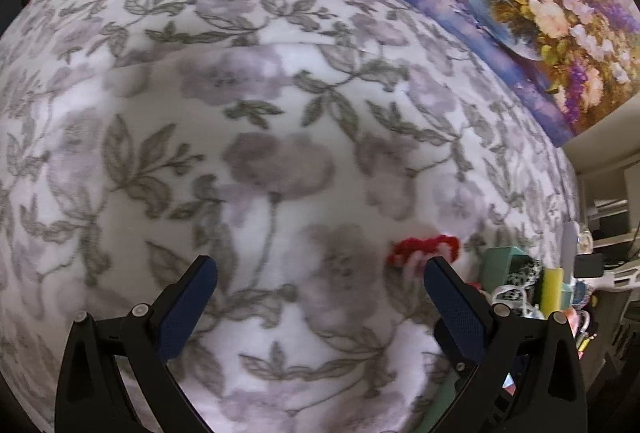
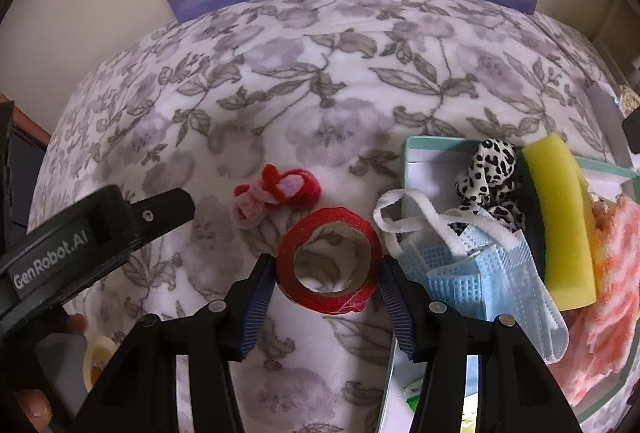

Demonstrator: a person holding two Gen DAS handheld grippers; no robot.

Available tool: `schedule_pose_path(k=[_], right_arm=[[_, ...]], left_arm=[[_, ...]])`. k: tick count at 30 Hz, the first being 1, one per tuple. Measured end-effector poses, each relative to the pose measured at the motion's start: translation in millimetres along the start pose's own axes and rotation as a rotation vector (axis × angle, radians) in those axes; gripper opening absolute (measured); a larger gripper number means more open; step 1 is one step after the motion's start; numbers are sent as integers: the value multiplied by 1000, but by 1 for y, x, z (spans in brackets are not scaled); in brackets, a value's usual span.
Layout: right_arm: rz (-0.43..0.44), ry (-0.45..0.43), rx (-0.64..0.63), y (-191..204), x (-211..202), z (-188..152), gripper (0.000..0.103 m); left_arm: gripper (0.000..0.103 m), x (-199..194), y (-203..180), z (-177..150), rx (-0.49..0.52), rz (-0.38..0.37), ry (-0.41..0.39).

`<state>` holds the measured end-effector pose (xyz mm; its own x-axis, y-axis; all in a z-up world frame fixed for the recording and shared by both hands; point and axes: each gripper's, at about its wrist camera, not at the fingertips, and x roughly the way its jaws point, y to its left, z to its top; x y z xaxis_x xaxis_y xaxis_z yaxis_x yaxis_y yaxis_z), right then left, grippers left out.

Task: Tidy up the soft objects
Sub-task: 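Grasp the red hair tie with the left tool while the right tool grasps the red tape roll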

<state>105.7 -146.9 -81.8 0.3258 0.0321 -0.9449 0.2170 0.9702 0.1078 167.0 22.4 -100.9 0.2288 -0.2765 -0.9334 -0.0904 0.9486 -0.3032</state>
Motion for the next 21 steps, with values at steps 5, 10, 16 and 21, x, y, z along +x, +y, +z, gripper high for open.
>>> schedule_pose_path(k=[5, 10, 16, 21], right_arm=[[28, 2, 10, -4, -3, 3, 27], [43, 16, -1, -3, 1, 2, 27], [69, 17, -5, -2, 2, 3, 22], [94, 23, 11, -6, 2, 3, 22]], left_arm=[[82, 9, -14, -2, 37, -26, -3], [80, 21, -20, -3, 56, -44, 9], [65, 23, -30, 0, 71, -139, 1], [35, 32, -42, 1, 91, -171, 0]])
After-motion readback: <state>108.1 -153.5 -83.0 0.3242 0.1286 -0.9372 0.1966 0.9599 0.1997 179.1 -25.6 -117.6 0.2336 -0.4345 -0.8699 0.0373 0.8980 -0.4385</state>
